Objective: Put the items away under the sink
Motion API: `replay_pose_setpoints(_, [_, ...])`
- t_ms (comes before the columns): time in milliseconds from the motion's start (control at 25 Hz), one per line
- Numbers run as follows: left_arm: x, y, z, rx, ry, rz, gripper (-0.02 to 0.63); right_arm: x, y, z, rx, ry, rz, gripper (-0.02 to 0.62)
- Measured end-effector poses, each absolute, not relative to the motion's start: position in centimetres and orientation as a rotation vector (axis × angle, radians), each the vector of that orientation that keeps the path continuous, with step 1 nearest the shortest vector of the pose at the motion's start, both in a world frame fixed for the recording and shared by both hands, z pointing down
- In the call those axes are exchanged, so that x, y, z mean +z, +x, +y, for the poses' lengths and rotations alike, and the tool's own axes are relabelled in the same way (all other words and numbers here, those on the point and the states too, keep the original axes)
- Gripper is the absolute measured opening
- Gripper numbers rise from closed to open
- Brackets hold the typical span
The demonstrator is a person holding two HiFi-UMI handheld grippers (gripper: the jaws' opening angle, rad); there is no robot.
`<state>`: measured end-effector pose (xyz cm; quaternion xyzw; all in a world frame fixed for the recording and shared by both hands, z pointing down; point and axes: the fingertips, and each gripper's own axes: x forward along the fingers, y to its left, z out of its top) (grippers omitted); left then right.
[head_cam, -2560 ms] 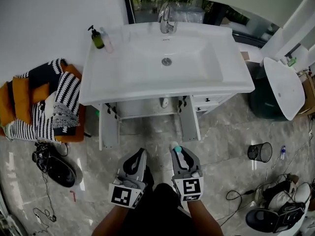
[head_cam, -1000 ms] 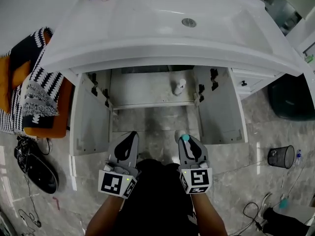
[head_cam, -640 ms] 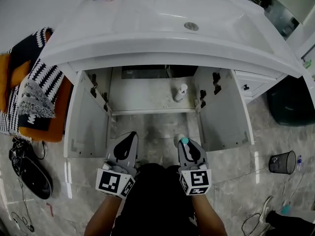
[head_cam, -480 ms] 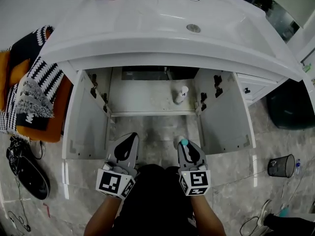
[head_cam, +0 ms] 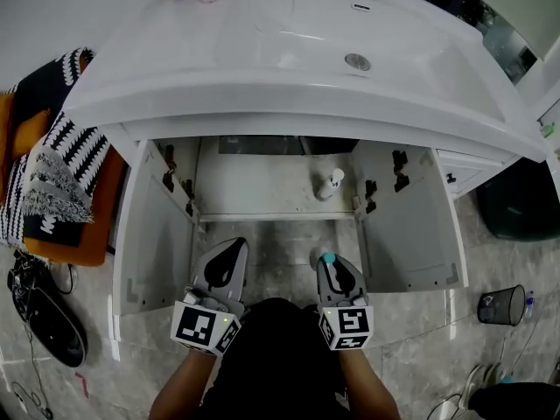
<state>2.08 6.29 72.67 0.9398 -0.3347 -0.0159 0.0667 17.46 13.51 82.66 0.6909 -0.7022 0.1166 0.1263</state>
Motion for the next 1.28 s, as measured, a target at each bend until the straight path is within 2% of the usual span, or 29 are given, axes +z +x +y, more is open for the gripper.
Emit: replay_pose_setpoints(1280, [78.0, 2.1, -2.1, -0.007, 2.807, -1.031, 0.008, 91.6, 21.0, -0.4, 0.383, 2.02, -1.995, 0.107])
